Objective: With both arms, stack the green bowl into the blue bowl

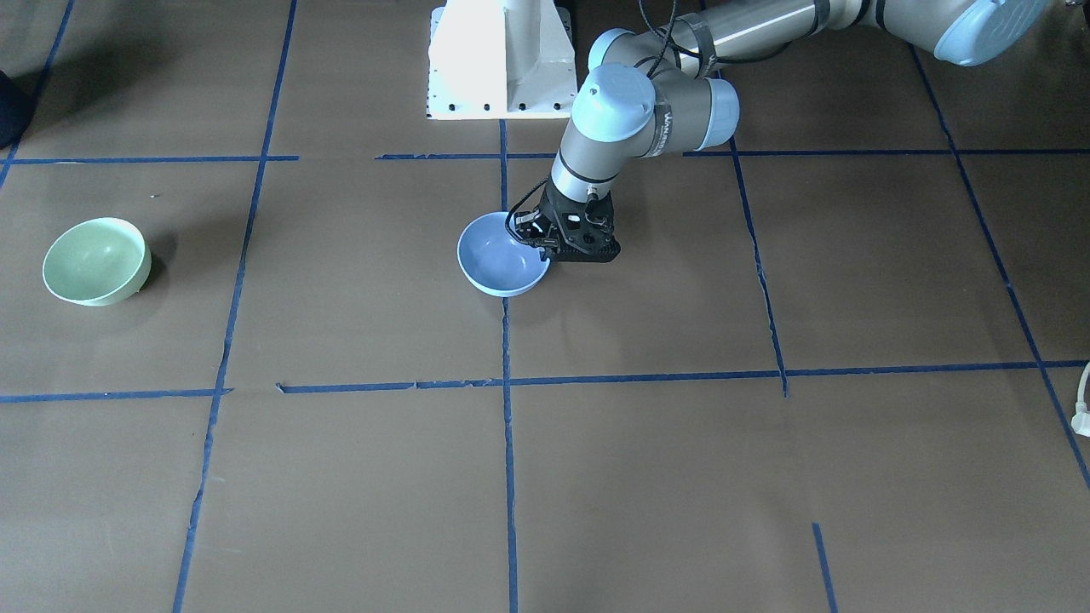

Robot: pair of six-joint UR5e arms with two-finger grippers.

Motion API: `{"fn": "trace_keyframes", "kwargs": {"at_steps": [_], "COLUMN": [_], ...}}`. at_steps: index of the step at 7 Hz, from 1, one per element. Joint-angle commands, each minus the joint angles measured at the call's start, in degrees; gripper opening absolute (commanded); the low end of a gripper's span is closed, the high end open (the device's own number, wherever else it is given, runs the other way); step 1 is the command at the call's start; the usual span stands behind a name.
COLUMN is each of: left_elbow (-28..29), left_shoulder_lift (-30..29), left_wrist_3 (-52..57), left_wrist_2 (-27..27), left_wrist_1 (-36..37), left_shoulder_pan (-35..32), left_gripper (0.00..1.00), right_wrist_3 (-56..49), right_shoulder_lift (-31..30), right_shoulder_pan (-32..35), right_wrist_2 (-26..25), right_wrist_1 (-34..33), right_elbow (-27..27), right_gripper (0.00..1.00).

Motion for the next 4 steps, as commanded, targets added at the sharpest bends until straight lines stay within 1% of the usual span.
{"fn": "trace_keyframes", "kwargs": {"at_steps": [1,2,3,4], "left_elbow": [0.0,0.0,-1.2,-3.5], "left_shoulder_lift": [-0.1,0.1,0.3,0.7], "left_wrist_3": [-0.1,-0.1,-0.2,-0.3], "left_wrist_2": [0.1,0.1,0.0,0.3], "left_wrist_1": [0.0,-0.1,-0.4,0.0], "left_shoulder_pan": [0.1,0.1,0.0,-0.7], "left_gripper": [0.35,0.99,1.00,1.00], "right_wrist_3": [-0.1,-0.1,-0.2,0.0], "right_shoulder_lift": [-0.1,-0.1,-0.1,-0.2], "right_shoulder_pan": [0.1,0.1,0.0,-1.5], "right_wrist_2": [0.0,0.0,-0.1,-0.7], "right_wrist_1": [0.0,0.1,0.0,0.1], "right_elbow": [0.0,0.0,-0.2,-0.6], "right_gripper": [1.00,1.00,1.00,1.00]}}
